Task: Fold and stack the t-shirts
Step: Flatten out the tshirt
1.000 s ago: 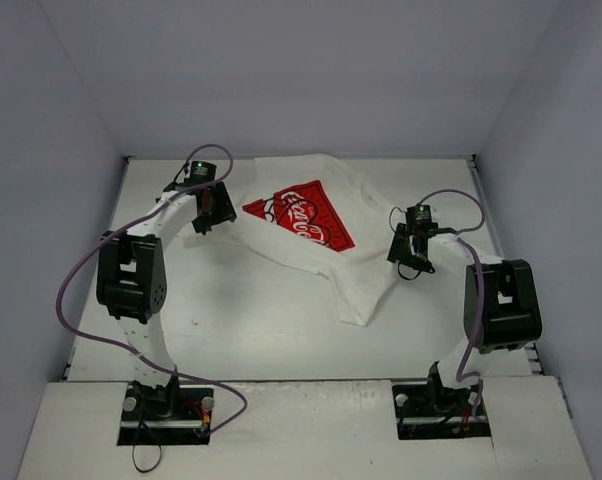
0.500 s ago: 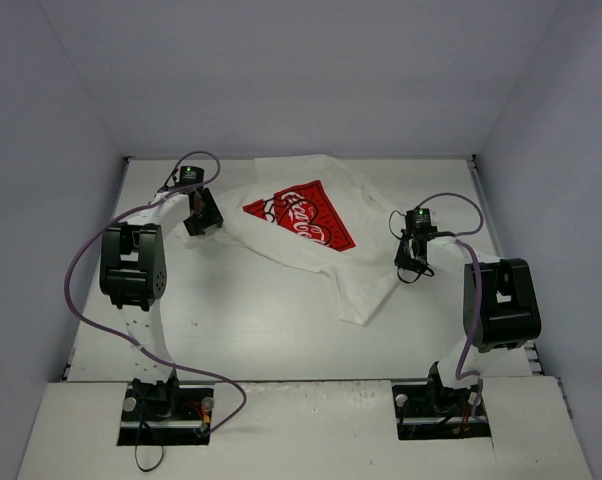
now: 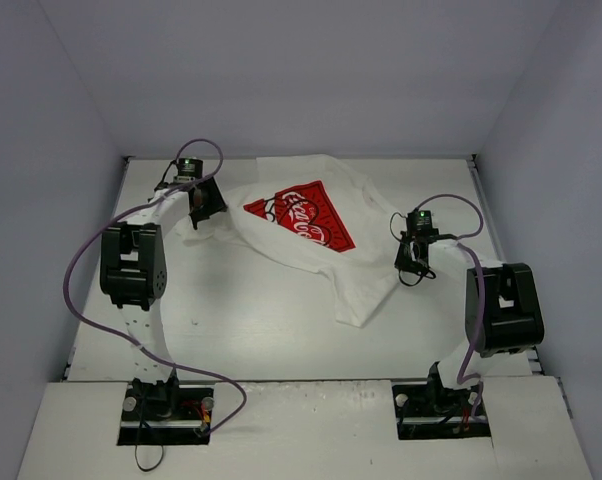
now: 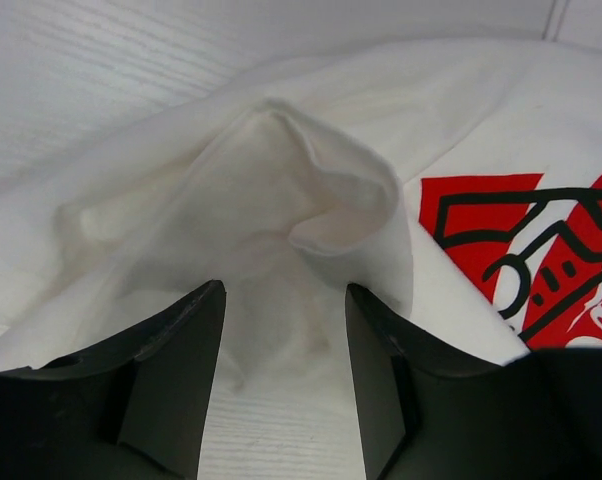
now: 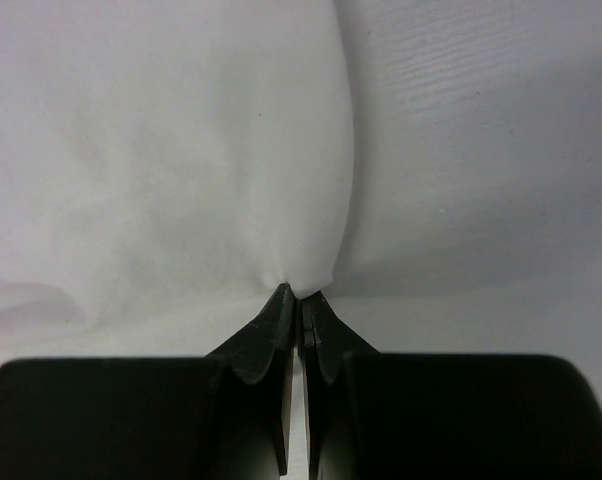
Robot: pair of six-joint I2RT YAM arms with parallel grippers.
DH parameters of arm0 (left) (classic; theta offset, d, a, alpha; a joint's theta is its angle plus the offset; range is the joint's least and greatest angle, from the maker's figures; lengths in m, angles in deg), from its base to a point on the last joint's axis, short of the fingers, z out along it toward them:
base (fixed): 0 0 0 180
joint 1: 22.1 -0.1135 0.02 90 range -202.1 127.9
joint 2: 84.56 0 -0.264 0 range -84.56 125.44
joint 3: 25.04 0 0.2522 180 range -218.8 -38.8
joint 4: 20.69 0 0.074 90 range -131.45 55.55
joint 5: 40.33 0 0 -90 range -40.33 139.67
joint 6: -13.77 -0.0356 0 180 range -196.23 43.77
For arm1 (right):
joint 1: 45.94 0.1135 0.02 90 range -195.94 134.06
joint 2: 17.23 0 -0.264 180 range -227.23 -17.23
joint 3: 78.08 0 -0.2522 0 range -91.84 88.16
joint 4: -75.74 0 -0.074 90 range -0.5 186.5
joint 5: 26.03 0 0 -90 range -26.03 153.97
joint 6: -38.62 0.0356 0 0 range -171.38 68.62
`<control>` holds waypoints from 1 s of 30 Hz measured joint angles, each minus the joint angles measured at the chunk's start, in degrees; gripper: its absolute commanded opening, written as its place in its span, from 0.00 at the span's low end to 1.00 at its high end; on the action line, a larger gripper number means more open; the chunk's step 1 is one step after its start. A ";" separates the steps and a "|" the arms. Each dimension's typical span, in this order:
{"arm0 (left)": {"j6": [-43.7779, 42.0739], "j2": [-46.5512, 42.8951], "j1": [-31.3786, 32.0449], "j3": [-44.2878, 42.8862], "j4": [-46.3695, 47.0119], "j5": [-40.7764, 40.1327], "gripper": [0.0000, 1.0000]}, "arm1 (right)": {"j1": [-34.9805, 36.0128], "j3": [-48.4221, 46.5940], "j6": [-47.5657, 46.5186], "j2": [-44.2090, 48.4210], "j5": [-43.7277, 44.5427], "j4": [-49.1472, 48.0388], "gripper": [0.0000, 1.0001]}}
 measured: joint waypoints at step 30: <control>-1.46 -0.10 2.01 -10.74 -14.01 1.57 0.00 | 0.00 0.57 -1.64 3.56 -1.67 0.39 0.00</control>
